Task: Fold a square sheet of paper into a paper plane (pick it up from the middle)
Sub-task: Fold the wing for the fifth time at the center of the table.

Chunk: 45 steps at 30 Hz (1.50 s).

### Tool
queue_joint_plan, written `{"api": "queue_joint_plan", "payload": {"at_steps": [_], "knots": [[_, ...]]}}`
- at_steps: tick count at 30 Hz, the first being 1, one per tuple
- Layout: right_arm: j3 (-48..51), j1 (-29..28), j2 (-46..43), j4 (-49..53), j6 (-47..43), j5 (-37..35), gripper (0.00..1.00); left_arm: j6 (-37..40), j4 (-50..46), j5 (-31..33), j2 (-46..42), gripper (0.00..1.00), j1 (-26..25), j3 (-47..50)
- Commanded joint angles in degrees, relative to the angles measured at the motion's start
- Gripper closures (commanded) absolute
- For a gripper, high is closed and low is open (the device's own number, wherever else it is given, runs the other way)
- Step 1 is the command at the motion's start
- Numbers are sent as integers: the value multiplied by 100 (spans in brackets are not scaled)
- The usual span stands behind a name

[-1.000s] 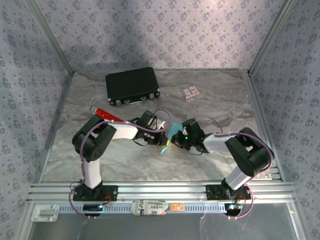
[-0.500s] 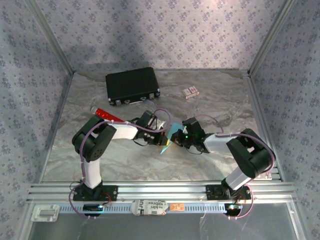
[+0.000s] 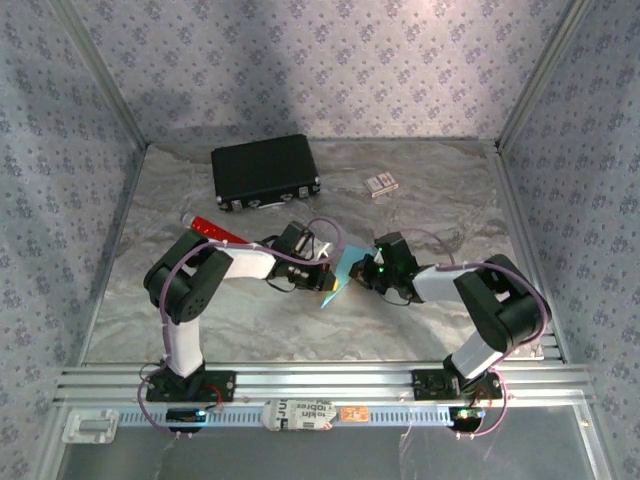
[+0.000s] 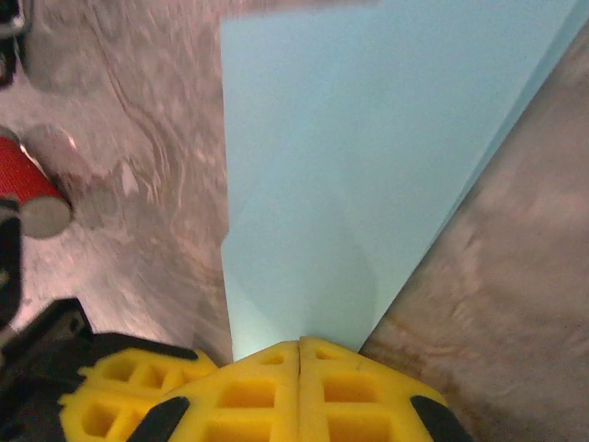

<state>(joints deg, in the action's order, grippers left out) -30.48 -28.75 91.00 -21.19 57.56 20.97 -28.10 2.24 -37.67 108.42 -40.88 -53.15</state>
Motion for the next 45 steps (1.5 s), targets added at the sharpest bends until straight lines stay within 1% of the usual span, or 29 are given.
{"api": "queue_joint_plan", "payload": {"at_steps": [1,8,17,21,26,28,30,34,38,41,45], "knots": [[-185,196,-141,150,-183,162,99,-47,-1014,127,206,100,-68,353],[-456,462,234,97,-280,425,98,-38,-1006,106,197,100,-68,344],[-395,532,488,731,-444,-183,99,-47,-979,27,134,100,-61,322],[-382,721,395,669,-603,-63,98,-47,-972,-3,173,100,-64,314],[-554,1163,295,725,-824,265,97,-47,-962,-48,232,100,-68,296],[-544,1370,162,622,-809,411,97,-46,-963,-47,228,100,-68,307],[-566,1443,-56,706,-860,428,97,-47,-961,-40,214,100,-67,305],[-561,1357,-438,902,-893,342,97,-47,-953,-39,215,100,-65,305],[-419,1058,-580,852,-762,227,96,-47,-953,-38,208,100,-67,298],[-336,717,-552,687,-612,118,96,-47,-954,-46,214,100,-64,300],[-399,317,-315,496,-498,146,96,-47,-944,-55,216,100,-68,296]]}}
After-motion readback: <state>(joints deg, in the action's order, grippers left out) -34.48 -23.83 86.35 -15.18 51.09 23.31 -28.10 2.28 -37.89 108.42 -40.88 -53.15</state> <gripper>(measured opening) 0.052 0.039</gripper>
